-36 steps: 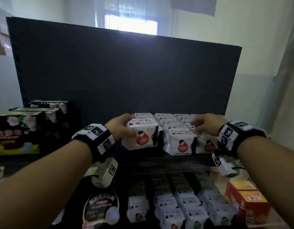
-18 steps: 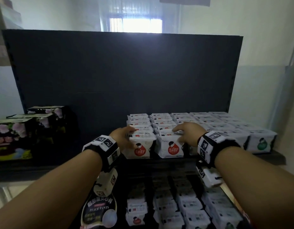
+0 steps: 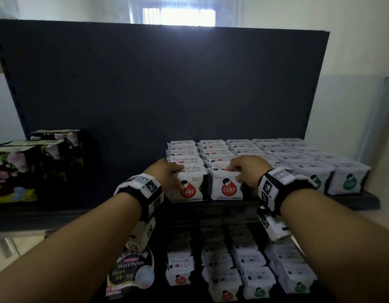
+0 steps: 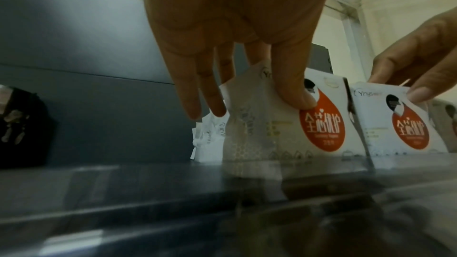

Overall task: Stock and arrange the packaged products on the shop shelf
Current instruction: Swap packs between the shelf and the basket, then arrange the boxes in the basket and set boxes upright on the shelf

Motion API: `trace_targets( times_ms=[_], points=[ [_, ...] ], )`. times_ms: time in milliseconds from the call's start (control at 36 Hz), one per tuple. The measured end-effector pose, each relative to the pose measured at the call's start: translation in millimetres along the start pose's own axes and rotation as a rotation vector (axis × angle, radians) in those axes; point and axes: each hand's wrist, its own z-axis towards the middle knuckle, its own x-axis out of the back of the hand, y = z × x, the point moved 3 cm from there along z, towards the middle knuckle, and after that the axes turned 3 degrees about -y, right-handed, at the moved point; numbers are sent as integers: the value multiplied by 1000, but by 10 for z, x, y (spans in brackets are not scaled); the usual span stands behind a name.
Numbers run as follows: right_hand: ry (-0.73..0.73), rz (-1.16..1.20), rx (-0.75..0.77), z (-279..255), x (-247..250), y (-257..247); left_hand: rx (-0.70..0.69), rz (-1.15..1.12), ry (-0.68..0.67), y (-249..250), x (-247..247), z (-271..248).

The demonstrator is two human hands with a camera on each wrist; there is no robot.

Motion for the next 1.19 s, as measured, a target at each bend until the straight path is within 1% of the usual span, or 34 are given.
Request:
trace_targets(
  times_ms=[56,111,167,222,250,306,361,389,528,639,694,750,805,861,889,972,1083,1139,1194],
  points=[
    [-4,-6,-17,-12,1,-15,-8,-55,12,-14,-9,-19],
    [-20,-9,-45,-10,-3,-40,14,-164,52,-66,-17,-74],
    [-49,-7,-76,-11,1,-75,33,-269,108,-145,2,-147],
    [-55,24,-111,-25,-2,-121,67,-296,179,-265,46,-235],
    [-23,50,-122,-39,4,-158,86,-291,221,-339,81,-292],
    [129,84,-132,-73,54,-270,103,-287,297,-499,172,-413],
    [274,110,-96,-118,108,-467,93,-289,323,-662,276,-561],
    [288,134,-62,-137,115,-597,79,-287,315,-735,326,-643],
    [150,264,82,-283,-47,-1400,-4,-313,299,-1037,424,-1097],
    [28,313,138,-433,-403,-1955,-57,-357,261,-1268,258,-1421],
    [-35,319,148,-508,-667,-2154,-61,-341,227,-1415,100,-1558],
    [-93,325,162,-579,-1015,-2314,-42,-313,163,-1588,-157,-1684],
    [-160,330,161,-672,-1442,-2434,-4,-302,83,-1782,-526,-1816],
    [-267,320,142,-755,-1961,-2465,33,-297,15,-1980,-936,-1966],
    [-341,307,127,-806,-2229,-2457,48,-294,-24,-2078,-1155,-2039],
    [-544,290,102,-1005,-3030,-2371,138,-284,-212,-2373,-1821,-2289],
    [-688,235,45,-1267,-3953,-2159,313,-227,-425,-2756,-2640,-2522],
    [-779,193,-10,-1433,-4383,-2025,393,-187,-506,-2931,-3037,-2642],
    [-862,169,-82,-1633,-4789,-1876,471,-219,-534,-3119,-3444,-2771]
  ],
)
